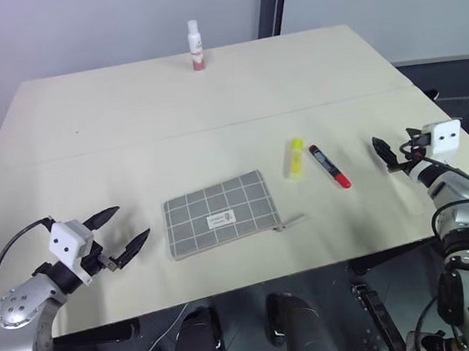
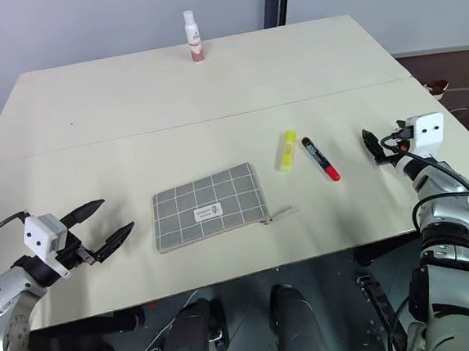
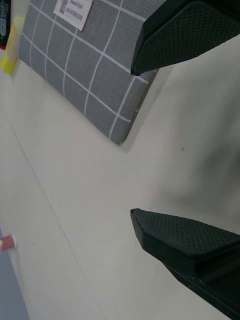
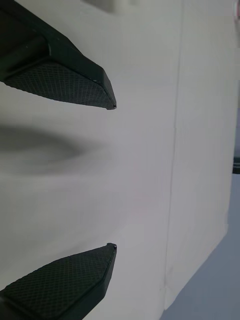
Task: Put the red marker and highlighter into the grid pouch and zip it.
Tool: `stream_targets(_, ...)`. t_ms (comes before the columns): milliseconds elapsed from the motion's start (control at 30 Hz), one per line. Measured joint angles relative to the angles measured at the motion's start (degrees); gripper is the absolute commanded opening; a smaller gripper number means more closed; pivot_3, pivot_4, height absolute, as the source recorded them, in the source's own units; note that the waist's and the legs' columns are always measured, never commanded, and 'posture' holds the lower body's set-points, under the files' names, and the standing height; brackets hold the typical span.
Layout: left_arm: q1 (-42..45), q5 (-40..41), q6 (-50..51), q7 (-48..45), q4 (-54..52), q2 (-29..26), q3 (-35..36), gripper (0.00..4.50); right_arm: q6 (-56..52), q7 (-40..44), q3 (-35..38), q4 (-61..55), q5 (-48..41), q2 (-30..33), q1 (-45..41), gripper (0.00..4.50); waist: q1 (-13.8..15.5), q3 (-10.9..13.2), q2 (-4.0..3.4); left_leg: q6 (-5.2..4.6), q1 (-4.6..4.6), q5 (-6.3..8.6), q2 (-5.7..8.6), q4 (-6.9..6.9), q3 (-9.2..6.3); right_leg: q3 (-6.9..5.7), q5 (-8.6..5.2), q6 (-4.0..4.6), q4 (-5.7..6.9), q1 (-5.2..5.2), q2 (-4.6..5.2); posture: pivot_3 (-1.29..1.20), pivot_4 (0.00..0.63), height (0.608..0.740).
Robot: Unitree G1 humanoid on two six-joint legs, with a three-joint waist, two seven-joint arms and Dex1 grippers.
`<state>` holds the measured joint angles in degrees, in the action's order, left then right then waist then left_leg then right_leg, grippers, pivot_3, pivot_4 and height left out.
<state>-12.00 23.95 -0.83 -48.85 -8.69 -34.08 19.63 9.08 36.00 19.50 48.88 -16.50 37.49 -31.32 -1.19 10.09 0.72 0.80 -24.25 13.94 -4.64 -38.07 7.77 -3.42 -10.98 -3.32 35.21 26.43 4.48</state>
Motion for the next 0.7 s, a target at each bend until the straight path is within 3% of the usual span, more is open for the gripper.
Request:
stream_targets(200, -0.42, -1.07, -2.57, -0.42, 0.09, -0.23, 0.0, 4.49, -0.93, 1.05, 0.0, -0.15, -0.35, -0.01, 0.38, 4.45, 0.04, 0.0, 0.0, 0.0, -0.01, 0.0, 0.01, 0.0, 0.01, 0.0, 0.0, 0.0, -0.01, 0.01, 0.01, 0.0, 0.15, 0.74)
stream_targets(333, -0.61, -5.17, -9.41, -1.67, 3.16, -1.77, -0.49, 4.5, -3.86, 4.27, -1.15, -8.74, -1.93, -1.47, 4.03, 2.6, 0.01, -0.01, -0.02, 0.0, -0.01, 0.0, -0.05, 0.02, 0.0, -0.01, -0.01, 0.01, 0.0, 0.04, -0.03, 0.0, 0.15, 0.74)
stream_targets(500, 0.53, -9.41, -16.48, -2.05, 8.73, -3.95, -0.5, 4.5, -20.86, 3.42, -10.87, -41.42, -7.53, -9.59, 11.38, 0.07, -0.49, -0.05, -0.1, 0.02, 0.01, 0.01, -0.19, 0.07, -0.09, 0.02, 0.02, 0.06, 0.12, 0.17, -0.1, 0.0, 0.15, 0.74)
stream_targets(600, 1.86, -11.05, -22.44, -3.19, 9.53, -4.89, -1.23, 4.5, -27.04, 0.33, -18.68, -53.49, -8.02, -15.82, 12.15, 0.07, -0.3, -0.06, -0.1, 0.15, -0.02, 0.09, -0.2, 0.07, -0.07, 0.0, 0.03, 0.09, 0.1, 0.19, -0.05, 0.0, 0.15, 0.74)
stream_targets(700, 1.86, -12.92, -25.74, -4.06, 10.08, -5.68, -3.6, 4.5, -28.49, -1.12, -24.35, -55.43, -4.58, -17.26, 13.88, 0.07, 0.66, -0.1, -0.1, 0.18, -0.13, 0.12, -0.15, 0.07, -0.03, -0.04, 0.02, 0.08, -0.12, 0.26, 0.23, 0.0, 0.15, 0.74)
